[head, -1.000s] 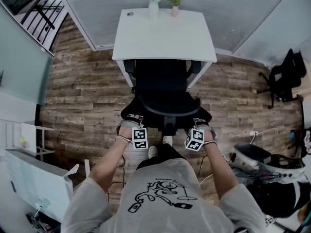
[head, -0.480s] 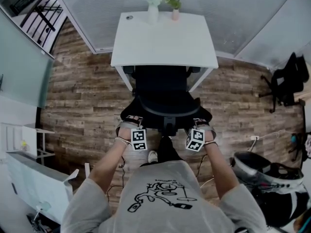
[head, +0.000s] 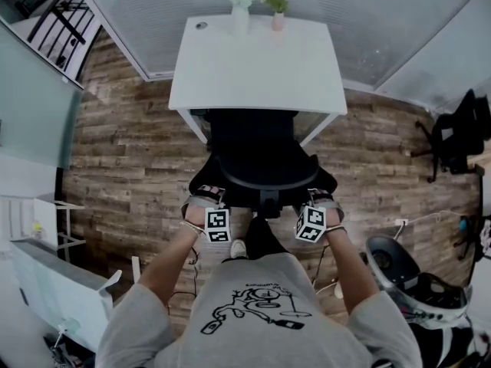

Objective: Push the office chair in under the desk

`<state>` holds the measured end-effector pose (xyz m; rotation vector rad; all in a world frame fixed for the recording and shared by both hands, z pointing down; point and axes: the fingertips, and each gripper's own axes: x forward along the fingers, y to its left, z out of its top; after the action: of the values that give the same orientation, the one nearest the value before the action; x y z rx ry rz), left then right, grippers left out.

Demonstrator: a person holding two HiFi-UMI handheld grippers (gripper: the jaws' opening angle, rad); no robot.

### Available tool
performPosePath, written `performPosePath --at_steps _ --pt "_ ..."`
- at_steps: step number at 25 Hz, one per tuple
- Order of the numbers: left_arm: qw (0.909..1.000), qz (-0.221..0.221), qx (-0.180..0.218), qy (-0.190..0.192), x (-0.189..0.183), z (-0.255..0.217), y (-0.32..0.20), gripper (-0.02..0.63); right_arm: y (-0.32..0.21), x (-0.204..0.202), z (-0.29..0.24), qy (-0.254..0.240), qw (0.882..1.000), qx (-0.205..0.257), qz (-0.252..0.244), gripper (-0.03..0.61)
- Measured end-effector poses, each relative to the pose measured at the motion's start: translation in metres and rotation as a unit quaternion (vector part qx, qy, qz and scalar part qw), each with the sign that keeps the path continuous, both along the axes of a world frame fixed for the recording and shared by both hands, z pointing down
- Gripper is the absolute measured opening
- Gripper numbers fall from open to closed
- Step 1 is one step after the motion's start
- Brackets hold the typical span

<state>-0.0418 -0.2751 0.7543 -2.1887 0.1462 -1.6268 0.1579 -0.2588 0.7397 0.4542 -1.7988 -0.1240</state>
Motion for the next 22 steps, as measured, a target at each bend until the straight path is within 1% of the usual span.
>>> performPosePath --at_steps 5,11,22 --pt "0.9999 0.002 -0.011 -0.004 0.008 -0.003 0.003 0.124 0.001 0.007 -0.002 0.000 1.000 -0.014 -0.005 0.153" --pt "0.9998 -0.005 -0.014 0.011 0.018 -0.012 -0.010 0.129 -0.014 0.017 -0.009 0.004 1.000 -0.013 0.005 0.156" --pt "0.9990 -0.010 -0.035 0.026 0.038 -0.013 -0.025 0.137 -0.042 0.036 -0.007 0.019 1.000 -0.014 0.015 0.167"
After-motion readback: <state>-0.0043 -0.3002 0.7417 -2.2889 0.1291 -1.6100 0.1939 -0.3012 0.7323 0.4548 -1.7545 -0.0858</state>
